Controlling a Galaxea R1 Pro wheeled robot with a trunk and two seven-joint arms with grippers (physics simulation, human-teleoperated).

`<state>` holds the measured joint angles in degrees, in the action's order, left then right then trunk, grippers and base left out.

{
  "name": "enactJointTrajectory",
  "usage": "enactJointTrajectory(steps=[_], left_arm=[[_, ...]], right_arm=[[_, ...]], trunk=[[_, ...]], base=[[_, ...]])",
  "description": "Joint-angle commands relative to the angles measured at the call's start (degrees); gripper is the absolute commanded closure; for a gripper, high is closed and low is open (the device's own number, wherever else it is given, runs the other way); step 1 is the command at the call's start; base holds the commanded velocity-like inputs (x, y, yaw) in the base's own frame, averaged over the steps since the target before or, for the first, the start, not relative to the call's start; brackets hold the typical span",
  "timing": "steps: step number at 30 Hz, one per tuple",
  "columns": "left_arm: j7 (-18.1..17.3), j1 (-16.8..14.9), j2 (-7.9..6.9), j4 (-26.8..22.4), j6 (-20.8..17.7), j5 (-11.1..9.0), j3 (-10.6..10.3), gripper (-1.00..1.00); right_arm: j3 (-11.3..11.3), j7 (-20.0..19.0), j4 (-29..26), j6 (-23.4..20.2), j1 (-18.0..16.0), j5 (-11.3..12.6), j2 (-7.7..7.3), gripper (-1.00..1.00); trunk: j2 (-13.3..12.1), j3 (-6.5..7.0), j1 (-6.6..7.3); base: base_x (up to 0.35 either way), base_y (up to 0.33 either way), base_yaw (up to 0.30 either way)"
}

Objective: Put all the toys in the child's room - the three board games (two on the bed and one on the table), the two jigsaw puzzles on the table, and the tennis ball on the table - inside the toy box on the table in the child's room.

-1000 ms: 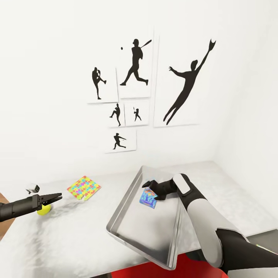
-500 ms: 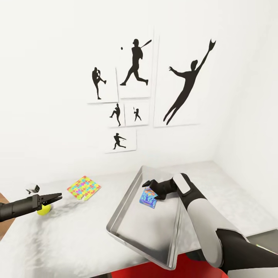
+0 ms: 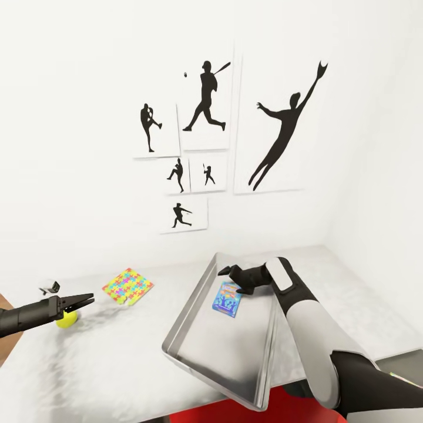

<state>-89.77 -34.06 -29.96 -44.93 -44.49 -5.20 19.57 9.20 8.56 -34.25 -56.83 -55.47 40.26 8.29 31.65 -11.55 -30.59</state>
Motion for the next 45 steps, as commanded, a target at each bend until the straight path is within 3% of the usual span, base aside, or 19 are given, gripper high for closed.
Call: enactJointTrajectory(steps=[1, 15, 18, 27, 33, 37, 42, 45], left_arm=[[-0.23, -0.04, -0.02, 0.01, -0.61, 0.02, -0.01, -1.00], [-0.23, -0.04, -0.02, 0.00, -0.60, 0.02, 0.02, -1.00], [-0.23, -0.04, -0.02, 0.01, -0.60, 0.02, 0.02, -1.00], [-0.23, -0.04, -0.02, 0.02, -0.60, 0.02, 0.02, -1.00], [-0.23, -0.04, -0.02, 0.02, -0.60, -0.03, 0.02, -1.00], [-0.23, -0.04, -0.02, -0.03, -0.60, -0.06, 0.02, -1.00], [-0.23, -0.04, -0.05, -0.06, -0.53, -0.01, 0.02, -1.00], [-0.23, -0.04, -0.04, -0.04, -0.52, -0.01, 0.02, -1.00]], right_arm=[[0.31, 0.56, -0.19, -0.33, 0.12, 0.52, 0.03, -1.00], [0.17, -0.88, -11.05, -3.17, 2.47, 0.62, -0.26, -1.00], [-0.02, -4.37, -15.77, -3.17, 3.49, 0.65, -0.44, -1.00], [-2.37, -21.29, -32.62, -3.17, 13.12, 0.40, -1.52, -1.00], [-2.86, -32.09, -44.44, -3.17, 21.15, 0.15, -4.70, -1.00], [-2.49, -40.19, -49.92, -2.56, 27.28, -0.09, -8.32, -1.00], [-1.91, -52.30, -52.03, 6.32, 33.09, -0.17, -13.96, -1.00], [-1.83, -57.55, -52.20, 10.22, 35.61, -0.26, -15.71, -1.00]], trunk=[[0.09, -0.02, -0.03], [0.09, 1.25, -0.03], [0.09, 1.54, -0.03], [0.09, 2.39, -0.03], [0.09, 2.96, -0.03], [0.09, 3.33, -0.03], [0.09, 3.81, -0.03], [0.09, 4.09, -0.03]], base=[[0.000, 0.000, 0.000], [0.000, 0.000, 0.000], [0.000, 0.000, 0.000], [0.000, 0.000, 0.000], [0.000, 0.000, 0.000], [0.000, 0.000, 0.000], [0.000, 0.000, 0.000], [0.000, 0.000, 0.000]])
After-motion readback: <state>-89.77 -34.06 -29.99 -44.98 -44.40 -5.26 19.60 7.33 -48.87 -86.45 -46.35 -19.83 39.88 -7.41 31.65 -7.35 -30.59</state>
